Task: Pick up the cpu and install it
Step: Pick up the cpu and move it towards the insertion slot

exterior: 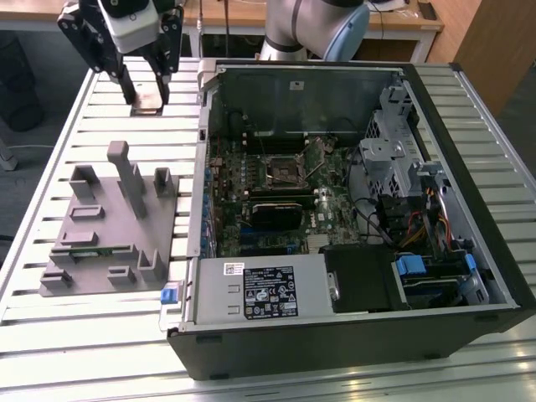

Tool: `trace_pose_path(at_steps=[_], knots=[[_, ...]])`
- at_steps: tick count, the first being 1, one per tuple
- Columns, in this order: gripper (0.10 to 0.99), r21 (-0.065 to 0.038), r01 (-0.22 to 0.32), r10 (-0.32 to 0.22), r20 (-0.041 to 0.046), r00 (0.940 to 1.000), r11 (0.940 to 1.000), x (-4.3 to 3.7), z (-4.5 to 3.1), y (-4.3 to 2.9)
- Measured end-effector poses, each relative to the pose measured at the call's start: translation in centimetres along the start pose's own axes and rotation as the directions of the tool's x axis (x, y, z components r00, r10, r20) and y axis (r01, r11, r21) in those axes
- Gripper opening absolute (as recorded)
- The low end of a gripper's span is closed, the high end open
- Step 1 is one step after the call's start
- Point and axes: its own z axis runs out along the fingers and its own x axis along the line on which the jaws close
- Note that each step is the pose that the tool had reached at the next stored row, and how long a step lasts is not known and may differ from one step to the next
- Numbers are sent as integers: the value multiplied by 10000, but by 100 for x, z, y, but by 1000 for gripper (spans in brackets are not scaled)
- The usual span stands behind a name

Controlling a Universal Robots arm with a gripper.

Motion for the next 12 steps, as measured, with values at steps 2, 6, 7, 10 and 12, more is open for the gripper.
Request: trace_pose_path(at_steps=[2, 6, 7, 10, 12], knots=[[529, 0, 0, 0, 1, 10000, 10000, -38, 3, 3], [529, -1, 0, 0, 1, 10000, 10000, -116, 9, 11], [529, 0, 0, 0, 0, 10000, 10000, -136, 11, 13], [529, 0, 0, 0, 0, 10000, 10000, -195, 15, 19], [529, -1, 0, 0, 0, 10000, 10000, -234, 19, 24]])
